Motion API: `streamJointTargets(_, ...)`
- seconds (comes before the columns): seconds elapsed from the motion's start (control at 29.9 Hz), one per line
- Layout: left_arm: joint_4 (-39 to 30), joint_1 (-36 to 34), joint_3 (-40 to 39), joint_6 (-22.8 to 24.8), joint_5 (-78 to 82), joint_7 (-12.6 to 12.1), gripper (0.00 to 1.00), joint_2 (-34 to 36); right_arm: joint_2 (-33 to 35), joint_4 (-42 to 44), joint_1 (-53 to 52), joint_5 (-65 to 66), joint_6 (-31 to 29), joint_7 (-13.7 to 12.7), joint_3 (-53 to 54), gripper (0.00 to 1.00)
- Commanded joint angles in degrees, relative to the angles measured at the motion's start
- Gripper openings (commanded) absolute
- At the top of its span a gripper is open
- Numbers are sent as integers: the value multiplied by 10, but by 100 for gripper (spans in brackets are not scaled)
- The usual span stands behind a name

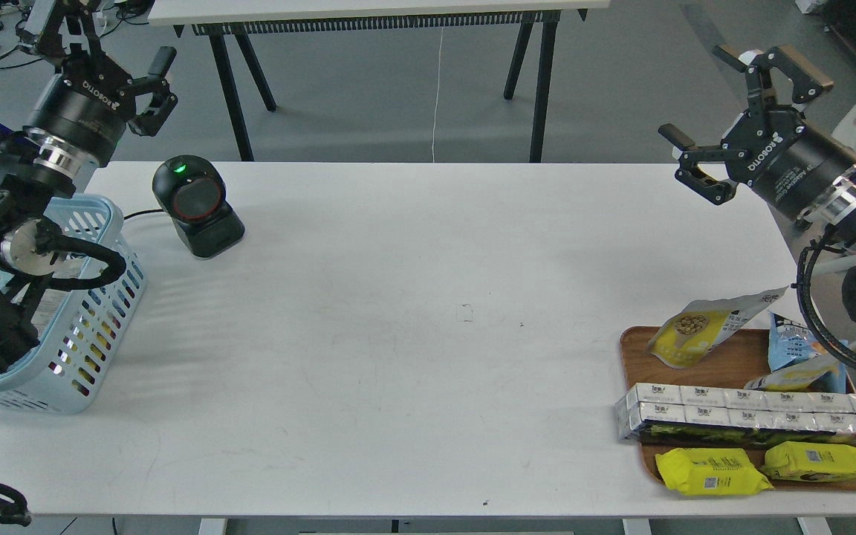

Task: Scan snack and place in basket
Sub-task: 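Move the right gripper from rest toward the wooden tray of snacks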

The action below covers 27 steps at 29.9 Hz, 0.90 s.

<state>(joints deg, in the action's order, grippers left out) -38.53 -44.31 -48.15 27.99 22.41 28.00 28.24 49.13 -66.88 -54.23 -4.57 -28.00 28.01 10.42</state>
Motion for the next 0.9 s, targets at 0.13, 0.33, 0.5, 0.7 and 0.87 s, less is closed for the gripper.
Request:
streamJointTargets(0.13, 0, -4, -2, 0, -3, 0, 100, -4, -1, 0, 0, 2, 0, 0, 1, 99)
streamJointTargets(0.33, 2, -8, -1, 0, -2, 0, 100, -4, 4, 8, -13, 24, 0, 0, 0, 99)
streamJointTargets(0.5, 0, -22, 3, 0, 2, 0, 100, -8, 45, 0, -90, 220, 0, 0, -8, 99)
streamJointTargets(0.7, -1, -37, 6, 0, 3, 0, 100, -14, 123, -56, -226, 473, 0, 0, -72, 99)
streamJointTargets(0.87, -1, -36, 8, 0, 4, 0, 100, -17, 156, -133, -357, 681, 0, 0, -158, 99)
